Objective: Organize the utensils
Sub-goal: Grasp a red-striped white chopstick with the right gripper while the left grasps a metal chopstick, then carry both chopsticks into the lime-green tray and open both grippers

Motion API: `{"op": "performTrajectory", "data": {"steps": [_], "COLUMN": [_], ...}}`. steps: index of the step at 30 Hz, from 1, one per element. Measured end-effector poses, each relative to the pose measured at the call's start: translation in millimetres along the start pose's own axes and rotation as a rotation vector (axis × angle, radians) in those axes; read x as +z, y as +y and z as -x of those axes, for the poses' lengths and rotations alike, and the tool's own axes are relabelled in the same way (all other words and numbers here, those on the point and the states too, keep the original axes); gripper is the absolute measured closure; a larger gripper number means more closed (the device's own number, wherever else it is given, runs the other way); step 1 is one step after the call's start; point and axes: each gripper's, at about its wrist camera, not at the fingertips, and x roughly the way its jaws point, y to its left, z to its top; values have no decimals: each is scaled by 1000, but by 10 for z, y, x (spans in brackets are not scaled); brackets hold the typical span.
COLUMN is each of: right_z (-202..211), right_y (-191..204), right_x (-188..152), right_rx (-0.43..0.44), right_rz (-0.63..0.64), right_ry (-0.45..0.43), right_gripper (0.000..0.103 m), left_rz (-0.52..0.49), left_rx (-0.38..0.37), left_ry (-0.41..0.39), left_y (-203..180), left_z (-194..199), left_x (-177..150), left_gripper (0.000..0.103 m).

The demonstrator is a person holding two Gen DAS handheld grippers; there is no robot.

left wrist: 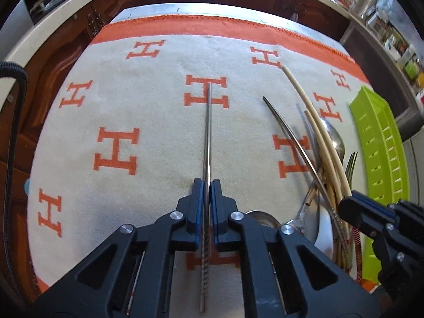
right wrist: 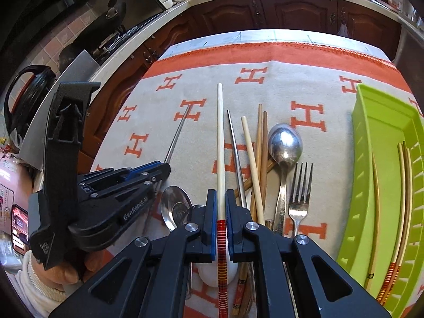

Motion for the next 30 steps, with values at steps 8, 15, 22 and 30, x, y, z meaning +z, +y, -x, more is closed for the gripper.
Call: {"op": "performTrajectory", "data": {"steps": [8,15,22,30], "right_z": [179,437,728,1233], "right_y": [-176,-292,-296,-387], "right_x": [-109,-208,-340,-488], "right_rx": [-3,7,25,32], "right_rz": [-45,-80,-95,-128], "right_ry": [-29,-74,-111,-177], "right_gripper": [97,97,97,97], "left_rz": [136,119,45,-58], "left_rx": [-65,-86,-123,-181], "left_ry": [-20,-38,-75,-101], "left_y": [353,336,52,-446], "left_z": [195,544,963,1323], "left_x": [-58,-178,-334,-395], "left_gripper": [100,100,100,100]}}
